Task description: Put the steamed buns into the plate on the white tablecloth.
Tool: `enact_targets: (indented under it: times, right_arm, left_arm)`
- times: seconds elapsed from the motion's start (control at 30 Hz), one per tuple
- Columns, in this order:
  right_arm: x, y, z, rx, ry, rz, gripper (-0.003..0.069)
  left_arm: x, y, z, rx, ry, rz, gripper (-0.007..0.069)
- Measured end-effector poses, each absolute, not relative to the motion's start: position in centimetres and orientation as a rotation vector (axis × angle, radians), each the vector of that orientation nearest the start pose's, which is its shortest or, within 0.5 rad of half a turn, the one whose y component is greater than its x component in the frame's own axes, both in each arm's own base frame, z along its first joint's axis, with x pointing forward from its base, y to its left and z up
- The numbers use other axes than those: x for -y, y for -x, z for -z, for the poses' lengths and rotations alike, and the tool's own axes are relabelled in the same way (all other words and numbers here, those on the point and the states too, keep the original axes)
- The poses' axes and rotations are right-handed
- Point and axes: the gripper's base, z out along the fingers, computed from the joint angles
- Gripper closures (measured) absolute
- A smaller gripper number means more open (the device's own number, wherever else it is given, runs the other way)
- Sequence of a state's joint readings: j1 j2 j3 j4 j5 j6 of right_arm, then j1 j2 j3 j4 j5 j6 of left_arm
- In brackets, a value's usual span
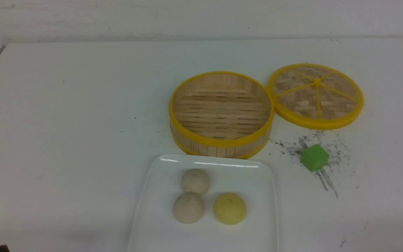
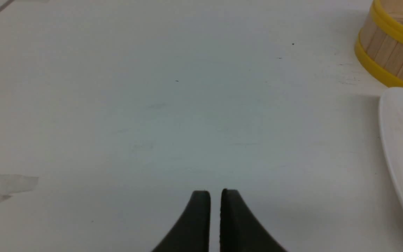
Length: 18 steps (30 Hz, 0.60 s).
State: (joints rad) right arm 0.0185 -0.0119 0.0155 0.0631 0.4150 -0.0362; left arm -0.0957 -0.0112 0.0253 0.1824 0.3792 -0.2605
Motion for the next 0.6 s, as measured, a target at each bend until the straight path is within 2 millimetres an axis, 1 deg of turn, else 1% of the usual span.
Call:
enact_targets:
  times: [0.6]
  right_arm:
    - [-0.33,-5.12,-17.15,-1.902,0.013,-0.053,0.047]
  left_arm:
    - [-0.11,-5.27,-17.17,-1.871,0.042,0.067,0.0535]
